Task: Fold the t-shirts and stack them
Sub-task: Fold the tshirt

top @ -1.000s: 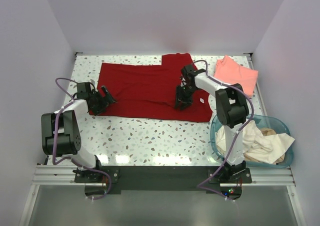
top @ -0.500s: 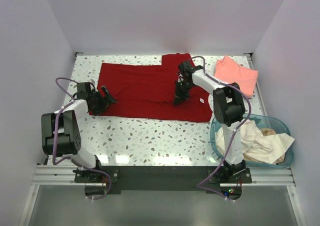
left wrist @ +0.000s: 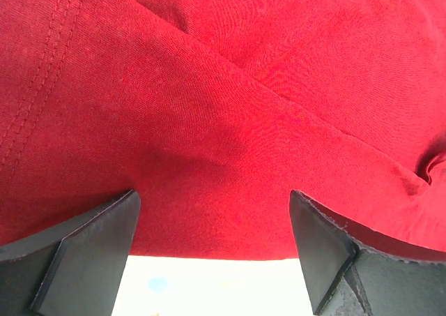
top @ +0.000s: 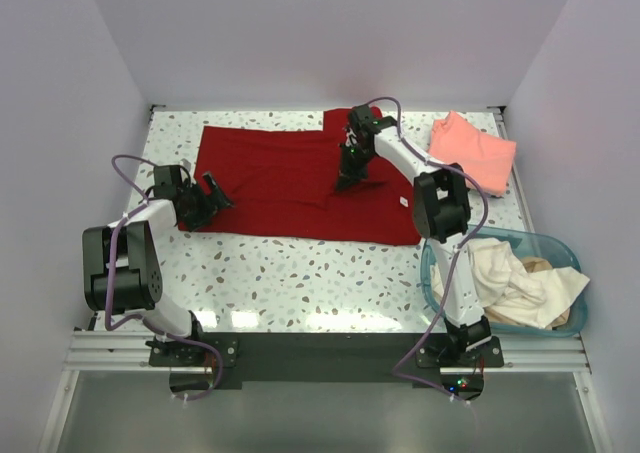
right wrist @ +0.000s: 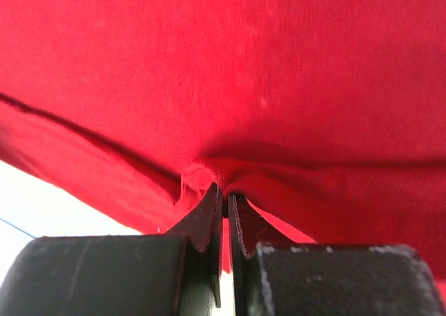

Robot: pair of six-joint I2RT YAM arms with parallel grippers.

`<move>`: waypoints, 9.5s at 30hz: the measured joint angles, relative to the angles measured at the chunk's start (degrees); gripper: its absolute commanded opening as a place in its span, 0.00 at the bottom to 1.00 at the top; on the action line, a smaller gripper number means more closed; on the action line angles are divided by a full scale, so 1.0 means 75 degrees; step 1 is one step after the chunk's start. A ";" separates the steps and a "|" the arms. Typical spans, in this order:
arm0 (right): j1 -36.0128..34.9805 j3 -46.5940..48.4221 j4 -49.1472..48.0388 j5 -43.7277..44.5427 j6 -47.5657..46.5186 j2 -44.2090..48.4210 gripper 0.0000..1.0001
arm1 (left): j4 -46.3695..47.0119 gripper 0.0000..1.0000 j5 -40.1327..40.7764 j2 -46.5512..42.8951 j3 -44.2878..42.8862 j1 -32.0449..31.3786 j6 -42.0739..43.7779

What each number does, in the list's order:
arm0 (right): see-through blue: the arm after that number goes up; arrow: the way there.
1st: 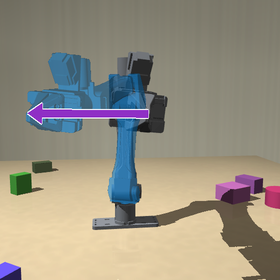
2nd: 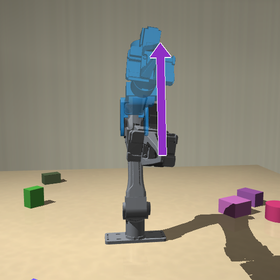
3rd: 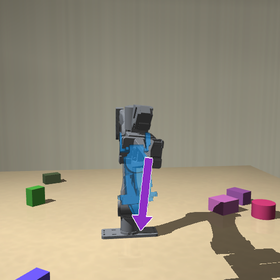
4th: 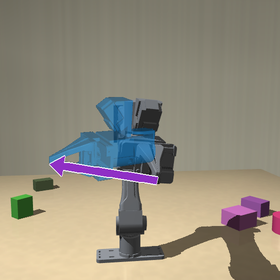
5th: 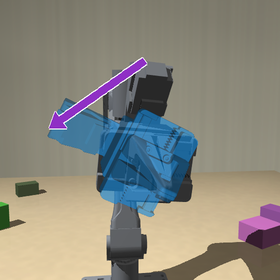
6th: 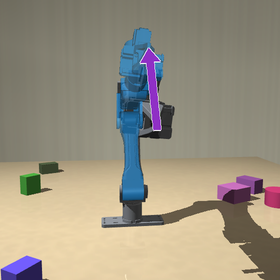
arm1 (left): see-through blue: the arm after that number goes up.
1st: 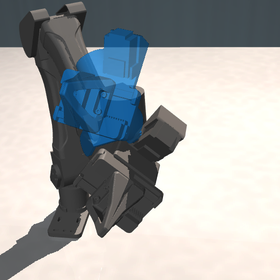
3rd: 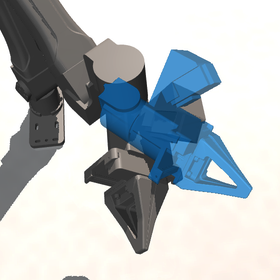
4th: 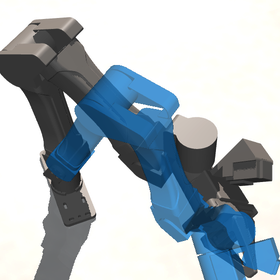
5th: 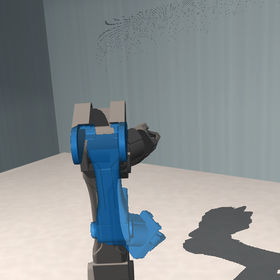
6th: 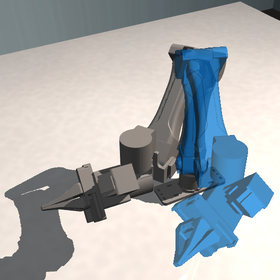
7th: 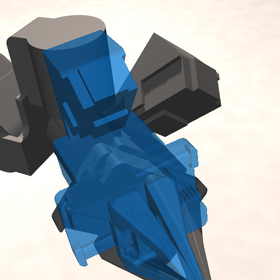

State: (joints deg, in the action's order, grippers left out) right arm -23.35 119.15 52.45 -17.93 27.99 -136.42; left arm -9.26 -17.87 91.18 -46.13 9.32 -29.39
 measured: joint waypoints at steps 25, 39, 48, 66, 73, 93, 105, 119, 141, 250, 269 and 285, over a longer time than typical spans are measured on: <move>0.0105 -0.0020 -0.1265 -0.0737 0.0525 0.0560 0.63 | -0.0828 0.94 0.0408 -0.0778 0.0262 -0.0038 0.0003; 0.0781 -0.4121 -0.1224 0.0338 -0.0388 0.3334 0.70 | -0.0673 0.94 0.0527 -0.0557 -0.0731 -0.1137 -0.0353; 0.0819 -0.4517 -0.1323 0.0519 -0.0548 0.2734 0.70 | -0.0047 0.95 0.0443 0.0431 -0.0510 -0.1174 -0.0737; -0.0306 -0.4779 -0.1352 0.0256 -0.0527 0.2687 0.70 | 0.0551 0.97 0.0361 -0.0338 0.0504 0.0452 -0.0493; -0.0172 -0.4954 -0.0766 0.0775 -0.0536 0.3547 0.70 | 0.0414 0.97 0.0463 -0.0411 0.0504 0.0458 -0.0146; 0.0796 -0.7286 -0.0548 0.1580 -0.0417 0.4937 0.61 | 0.0388 0.97 0.0519 -0.0653 0.0723 0.0490 0.0152; 0.0833 -0.7440 -0.0921 0.1708 -0.0268 0.4622 0.47 | 0.0309 0.97 0.0536 -0.0801 0.0842 0.0501 0.0356; 0.0953 -0.7347 -0.0833 0.1483 -0.0478 0.4374 0.05 | 0.0181 0.98 0.0717 -0.1440 0.1381 0.0504 0.0376; 0.0901 -0.7018 0.0731 0.1370 -0.0685 0.5211 0.51 | -0.2643 0.99 0.1224 -0.3754 0.1786 0.0466 -0.1064; 0.1218 0.1209 -0.3177 0.2005 -0.0586 -0.1177 0.49 | -0.1568 0.95 0.1763 0.1524 -0.4083 -0.0440 -0.1157; 0.1215 0.1343 -0.3069 0.1810 -0.0597 -0.1349 0.46 | -0.1696 0.95 0.1775 0.1900 -0.4097 0.0140 -0.1099; 0.1215 0.1746 -0.2760 0.1682 -0.0627 -0.1626 0.00 | -0.2095 0.91 0.2579 0.2978 -0.5161 0.0332 -0.0178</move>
State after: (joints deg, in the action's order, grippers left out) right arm -14.24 132.25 31.75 -5.32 23.29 -148.62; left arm -24.97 1.48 113.51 -84.84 11.81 -30.72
